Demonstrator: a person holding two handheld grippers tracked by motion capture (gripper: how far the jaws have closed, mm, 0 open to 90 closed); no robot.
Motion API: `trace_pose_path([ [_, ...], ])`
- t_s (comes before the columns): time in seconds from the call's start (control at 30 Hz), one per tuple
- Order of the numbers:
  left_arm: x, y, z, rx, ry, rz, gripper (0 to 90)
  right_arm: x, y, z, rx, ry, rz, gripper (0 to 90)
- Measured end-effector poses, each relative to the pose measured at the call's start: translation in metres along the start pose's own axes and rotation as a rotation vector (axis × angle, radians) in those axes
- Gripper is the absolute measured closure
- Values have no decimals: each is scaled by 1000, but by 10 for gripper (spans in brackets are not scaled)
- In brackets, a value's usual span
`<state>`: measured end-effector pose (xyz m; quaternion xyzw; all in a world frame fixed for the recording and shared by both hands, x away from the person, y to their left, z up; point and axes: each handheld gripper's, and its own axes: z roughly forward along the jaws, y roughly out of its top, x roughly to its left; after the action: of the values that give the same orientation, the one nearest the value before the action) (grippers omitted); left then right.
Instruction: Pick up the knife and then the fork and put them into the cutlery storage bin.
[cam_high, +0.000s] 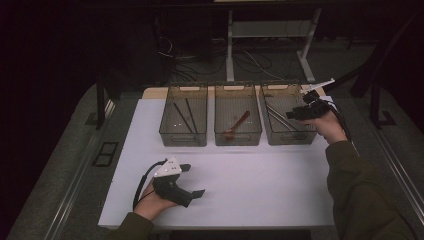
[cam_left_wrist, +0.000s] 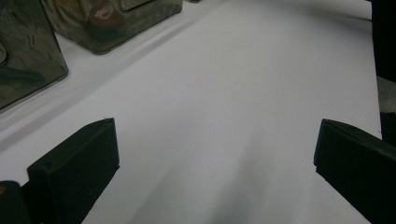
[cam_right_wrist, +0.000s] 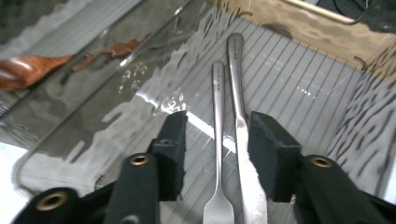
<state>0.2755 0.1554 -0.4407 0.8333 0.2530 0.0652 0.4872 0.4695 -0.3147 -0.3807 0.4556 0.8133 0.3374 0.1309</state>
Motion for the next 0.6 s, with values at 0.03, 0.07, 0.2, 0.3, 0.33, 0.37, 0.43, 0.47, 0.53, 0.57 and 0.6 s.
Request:
trace_pose_path([
  [0.03, 0, 0, 0, 0, 1, 0, 0, 0, 0, -3, -11, 10, 8, 507],
  [0.07, 0, 0, 0, 0, 1, 0, 0, 0, 0, -5, -25, 19, 15, 485],
  [0.2, 0, 0, 0, 0, 2, 1, 0, 3, -1, -14, -59, 31, 27, 419],
  [0.3, 1, 0, -1, 0, 6, 0, 0, 6, -2, -18, -76, 49, 35, 381],
  [0.33, 1, 0, -1, -2, 8, -4, 0, 6, -3, -19, -77, 51, 33, 369],
  [0.37, 1, 0, -1, -5, 9, -5, 0, 7, -4, -20, -78, 49, 39, 358],
  [0.43, 1, 1, -1, -2, 12, -4, 0, 8, -6, -22, -90, 58, 36, 344],
  [0.47, 1, 1, -1, -4, 13, -5, 0, 9, -6, -24, -97, 65, 38, 337],
  [0.53, 1, 2, -1, -9, 16, -8, 0, 11, -8, -28, -117, 76, 46, 330],
  [0.57, 1, 2, -1, -8, 19, -9, 0, 11, -9, -30, -127, 81, 43, 325],
  [0.6, 1, 3, -1, -9, 20, -9, 0, 13, -10, -32, -136, 86, 45, 319],
])
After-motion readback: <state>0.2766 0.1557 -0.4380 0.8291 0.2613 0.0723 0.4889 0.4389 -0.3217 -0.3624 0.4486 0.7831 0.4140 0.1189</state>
